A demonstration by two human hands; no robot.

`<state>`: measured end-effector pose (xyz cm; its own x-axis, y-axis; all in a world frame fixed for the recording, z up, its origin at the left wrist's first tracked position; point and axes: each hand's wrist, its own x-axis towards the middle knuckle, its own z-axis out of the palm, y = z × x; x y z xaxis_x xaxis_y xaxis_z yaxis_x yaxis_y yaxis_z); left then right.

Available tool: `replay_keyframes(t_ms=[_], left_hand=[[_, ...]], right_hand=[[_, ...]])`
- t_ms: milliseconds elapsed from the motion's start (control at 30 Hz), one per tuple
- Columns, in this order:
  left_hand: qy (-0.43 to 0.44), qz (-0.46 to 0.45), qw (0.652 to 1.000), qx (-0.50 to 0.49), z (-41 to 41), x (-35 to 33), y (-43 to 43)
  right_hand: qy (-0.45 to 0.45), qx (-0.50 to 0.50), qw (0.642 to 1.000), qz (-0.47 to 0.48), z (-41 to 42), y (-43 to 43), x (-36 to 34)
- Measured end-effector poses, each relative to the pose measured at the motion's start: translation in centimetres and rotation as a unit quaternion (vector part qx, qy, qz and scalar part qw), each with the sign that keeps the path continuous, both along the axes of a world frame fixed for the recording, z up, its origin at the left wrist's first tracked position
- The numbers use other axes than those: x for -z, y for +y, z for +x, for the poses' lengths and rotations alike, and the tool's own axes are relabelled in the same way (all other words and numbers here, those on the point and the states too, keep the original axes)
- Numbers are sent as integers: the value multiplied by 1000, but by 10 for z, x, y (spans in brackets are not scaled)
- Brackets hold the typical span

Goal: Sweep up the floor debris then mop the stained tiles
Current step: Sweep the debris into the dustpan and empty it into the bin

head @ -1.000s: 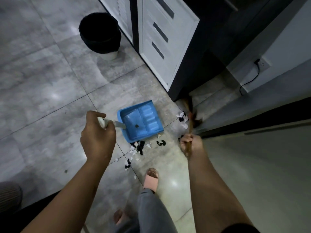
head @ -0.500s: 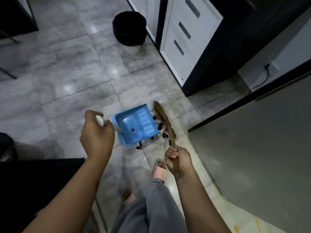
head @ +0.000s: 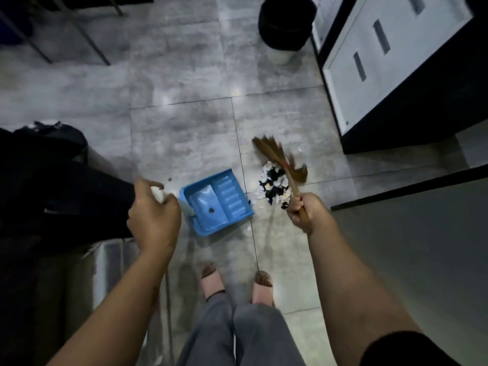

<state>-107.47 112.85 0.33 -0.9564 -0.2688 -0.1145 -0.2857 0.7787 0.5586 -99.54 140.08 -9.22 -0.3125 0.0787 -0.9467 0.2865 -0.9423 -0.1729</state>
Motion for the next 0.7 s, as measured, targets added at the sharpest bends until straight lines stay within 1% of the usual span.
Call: replay_keyframes(t_ms=[100, 233, 333, 400, 567, 633, 700], left_hand=[[-5, 10, 1000, -27, 15, 3, -10], [-23, 23, 999, -25, 28, 4, -16], [-23, 34, 999, -22, 35, 5, -15], [-21, 40, 999, -26, 38, 9, -14], [-17, 46, 998, -32, 48, 19, -15], [-16, 50, 998, -38, 51, 21, -15], [-17, 52, 998, -41, 51, 23, -15]], right_hand=[[-11, -11, 1000, 13, 37, -18, -9], [-5, -20, 998, 57, 70, -17, -34], [27, -13, 994, 102, 56, 6, -38], [27, -5, 992, 120, 34, 28, -28], [-19, -15, 994, 105, -19, 63, 13], [-4, -23, 996, 81, -21, 58, 26], [9, -2, 999, 44, -8, 42, 28]])
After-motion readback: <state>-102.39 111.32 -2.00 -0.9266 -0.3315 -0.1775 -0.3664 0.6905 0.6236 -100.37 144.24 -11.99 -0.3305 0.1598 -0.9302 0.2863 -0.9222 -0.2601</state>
